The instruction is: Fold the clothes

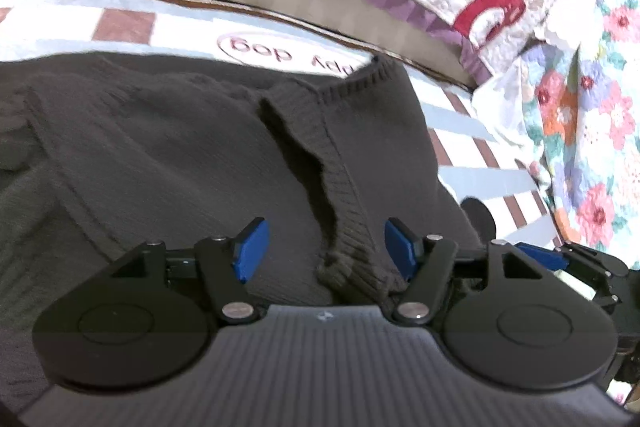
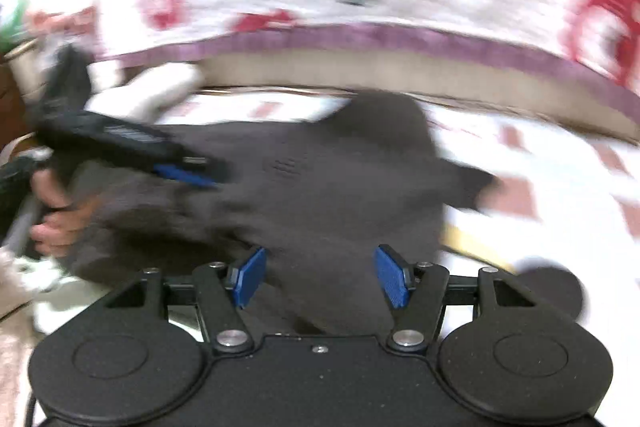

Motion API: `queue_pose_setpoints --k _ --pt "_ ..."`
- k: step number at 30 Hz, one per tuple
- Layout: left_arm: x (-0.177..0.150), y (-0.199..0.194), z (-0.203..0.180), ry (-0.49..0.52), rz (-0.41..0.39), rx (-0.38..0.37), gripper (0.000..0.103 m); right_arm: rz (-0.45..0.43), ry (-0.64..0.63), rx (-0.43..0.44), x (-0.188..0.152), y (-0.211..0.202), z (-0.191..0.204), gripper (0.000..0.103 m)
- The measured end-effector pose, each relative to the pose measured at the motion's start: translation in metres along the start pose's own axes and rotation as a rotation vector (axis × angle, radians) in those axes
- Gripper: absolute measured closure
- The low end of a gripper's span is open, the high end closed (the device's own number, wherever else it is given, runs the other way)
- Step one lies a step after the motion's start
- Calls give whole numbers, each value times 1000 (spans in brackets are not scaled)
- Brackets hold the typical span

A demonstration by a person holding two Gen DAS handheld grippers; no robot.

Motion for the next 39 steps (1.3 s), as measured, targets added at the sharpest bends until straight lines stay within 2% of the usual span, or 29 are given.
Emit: queue_pose_setpoints --k 2,3,5,8,10,11,12,13,16,19,20,24,27,28,31,37,39 --pt "-7 7 -8 31 27 -14 43 21 -47 -48 -13 -10 -4 37" --pt "-11 10 -15 67 46 -15 57 22 -87 -52 -15 -8 1 37" --pt "-18 14 -32 179 50 29 81 22 -166 -59 -19 -5 12 37" --pt "-16 13 -47 293 8 85 91 23 -285 -69 -26 -1 29 36" --pt "-8 4 -46 287 -30 102 92 24 -364 -76 -30 2 40 39" --pt "-4 -1 -45 285 -45 115 92 25 -404 -79 -32 3 45 45" --pt "-1 -5 -42 277 -54 127 92 25 -444 -83 -35 4 51 67" --pt "1 -8 -39 259 -57 136 92 25 -483 -86 -37 6 57 81" --pt "1 -6 -28 200 -21 142 92 73 -663 -93 -57 13 70 82" --pt "-6 2 -26 197 5 145 92 120 -877 -128 -85 19 81 80" --pt "-7 3 -28 203 8 144 92 119 -885 -136 -87 16 83 79" --pt "-2 0 -31 191 -12 119 92 84 -665 -59 -62 9 83 62" --pt "1 -2 -25 162 -5 121 92 40 -459 9 -43 4 79 60" --pt "2 -3 -23 155 0 128 92 57 -425 22 -44 10 77 60" --pt "6 -8 -18 143 1 163 92 101 -334 49 -54 24 73 59" --pt "12 -13 -3 177 6 247 92 114 -335 91 -69 28 70 60" --pt "9 -14 1 165 22 260 92 128 -293 85 -68 30 67 57"
Point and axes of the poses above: each gripper's, at about its wrist camera, not at the fingertips, and y roughly the way its jaws point, z to its left, x to its top, the point moved 3 cm from there along y, roughly the way its jaws point, and after that the axes turned 11 degrees about -z, right-handed, at the moved point
